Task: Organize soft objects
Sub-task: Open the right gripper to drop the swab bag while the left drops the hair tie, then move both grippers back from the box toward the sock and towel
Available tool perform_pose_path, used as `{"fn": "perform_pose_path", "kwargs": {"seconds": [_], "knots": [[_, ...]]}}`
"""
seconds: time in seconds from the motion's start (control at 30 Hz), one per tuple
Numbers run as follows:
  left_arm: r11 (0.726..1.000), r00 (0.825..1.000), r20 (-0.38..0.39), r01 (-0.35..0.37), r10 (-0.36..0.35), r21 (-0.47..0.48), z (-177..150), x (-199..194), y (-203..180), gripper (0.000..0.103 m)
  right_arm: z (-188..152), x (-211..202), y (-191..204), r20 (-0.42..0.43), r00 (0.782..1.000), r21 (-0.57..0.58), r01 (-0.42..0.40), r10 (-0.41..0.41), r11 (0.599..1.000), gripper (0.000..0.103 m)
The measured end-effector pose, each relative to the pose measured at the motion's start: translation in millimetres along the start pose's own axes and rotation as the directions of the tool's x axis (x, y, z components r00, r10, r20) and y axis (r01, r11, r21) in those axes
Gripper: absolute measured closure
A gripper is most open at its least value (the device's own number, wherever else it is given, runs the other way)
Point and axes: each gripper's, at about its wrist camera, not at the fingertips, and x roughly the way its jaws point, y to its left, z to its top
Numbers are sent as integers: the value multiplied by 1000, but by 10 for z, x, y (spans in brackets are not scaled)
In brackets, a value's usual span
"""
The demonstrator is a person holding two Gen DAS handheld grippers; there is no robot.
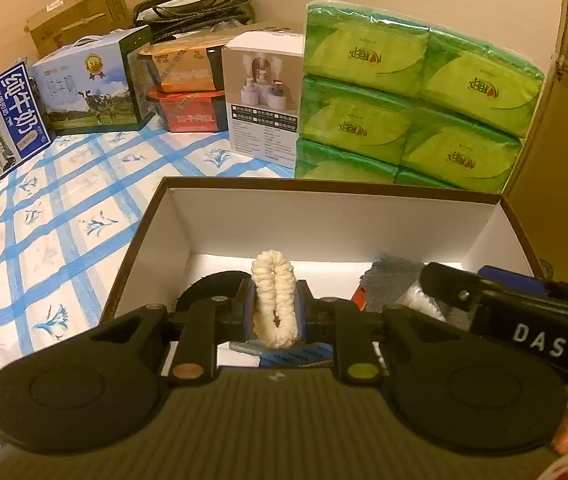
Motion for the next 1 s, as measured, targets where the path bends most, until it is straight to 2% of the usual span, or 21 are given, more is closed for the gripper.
{"fn": "perform_pose_path", "kwargs": {"seconds": [0.17, 0.27, 0.33, 0.73, 1.0], "knots": [[999, 999, 2, 32, -32, -4, 18, 3, 1, 76, -10, -105, 19, 1, 998, -64, 64, -64, 996, 45], [998, 998, 18, 56, -55, -24, 43, -40, 14, 60, -23, -172, 1, 3, 997, -64, 78, -78, 995, 45], [997, 997, 27, 67, -67, -25, 50, -78, 12, 57, -34, -222, -22, -3, 997, -51, 72, -72, 996, 45], [993, 993, 5, 120, -120, -1, -52, -287, 19, 56, -212, -600, 21, -15, 998, -64, 64, -65, 996, 44], [981, 981, 18, 190, -191, 40, -253, -754, -15, 56, -454, -1138, 37, 11, 997, -4, 74, -74, 997, 44]]}}
